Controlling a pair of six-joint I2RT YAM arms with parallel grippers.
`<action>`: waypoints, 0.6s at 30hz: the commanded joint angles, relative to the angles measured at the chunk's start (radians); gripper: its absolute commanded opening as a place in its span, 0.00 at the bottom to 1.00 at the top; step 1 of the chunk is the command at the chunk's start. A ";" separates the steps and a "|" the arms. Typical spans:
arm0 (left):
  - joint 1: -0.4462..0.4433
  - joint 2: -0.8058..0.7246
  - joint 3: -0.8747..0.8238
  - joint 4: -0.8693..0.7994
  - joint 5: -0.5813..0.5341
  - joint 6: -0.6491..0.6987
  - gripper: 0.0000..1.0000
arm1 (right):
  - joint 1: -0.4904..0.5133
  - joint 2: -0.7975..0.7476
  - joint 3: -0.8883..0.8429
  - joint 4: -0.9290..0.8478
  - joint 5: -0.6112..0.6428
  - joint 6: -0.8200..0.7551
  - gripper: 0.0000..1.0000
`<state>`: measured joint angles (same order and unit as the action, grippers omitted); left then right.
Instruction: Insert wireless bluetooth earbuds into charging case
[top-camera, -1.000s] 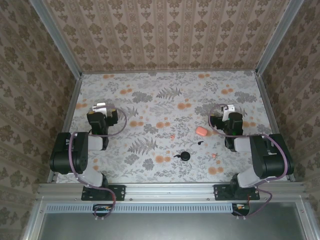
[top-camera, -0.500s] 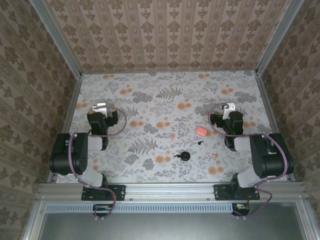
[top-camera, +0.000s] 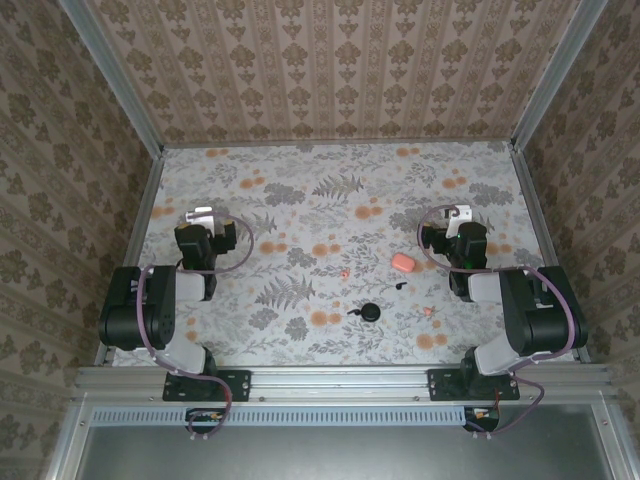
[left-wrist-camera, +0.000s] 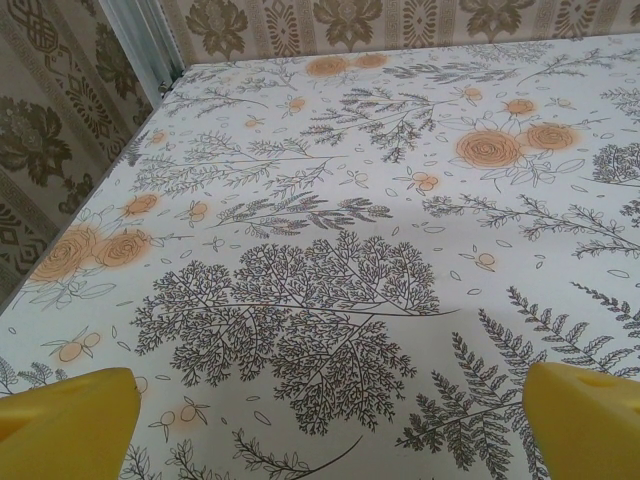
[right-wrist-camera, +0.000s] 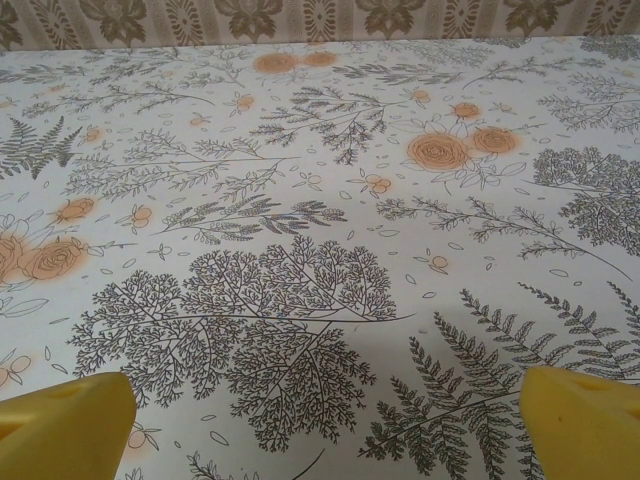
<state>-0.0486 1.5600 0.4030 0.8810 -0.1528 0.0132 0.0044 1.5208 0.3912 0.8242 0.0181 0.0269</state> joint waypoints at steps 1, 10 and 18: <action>0.009 -0.023 -0.010 -0.001 0.012 0.018 1.00 | -0.003 0.008 0.014 0.032 -0.003 0.008 1.00; -0.015 -0.152 0.128 -0.346 -0.014 0.036 0.95 | 0.020 -0.180 0.300 -0.624 -0.055 -0.005 1.00; -0.119 -0.240 0.454 -0.955 0.107 -0.029 0.85 | 0.176 -0.196 0.760 -1.477 0.000 0.069 1.00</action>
<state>-0.1284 1.3388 0.7540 0.2634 -0.1261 0.0135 0.1215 1.3293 1.0290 -0.1562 0.0010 0.0360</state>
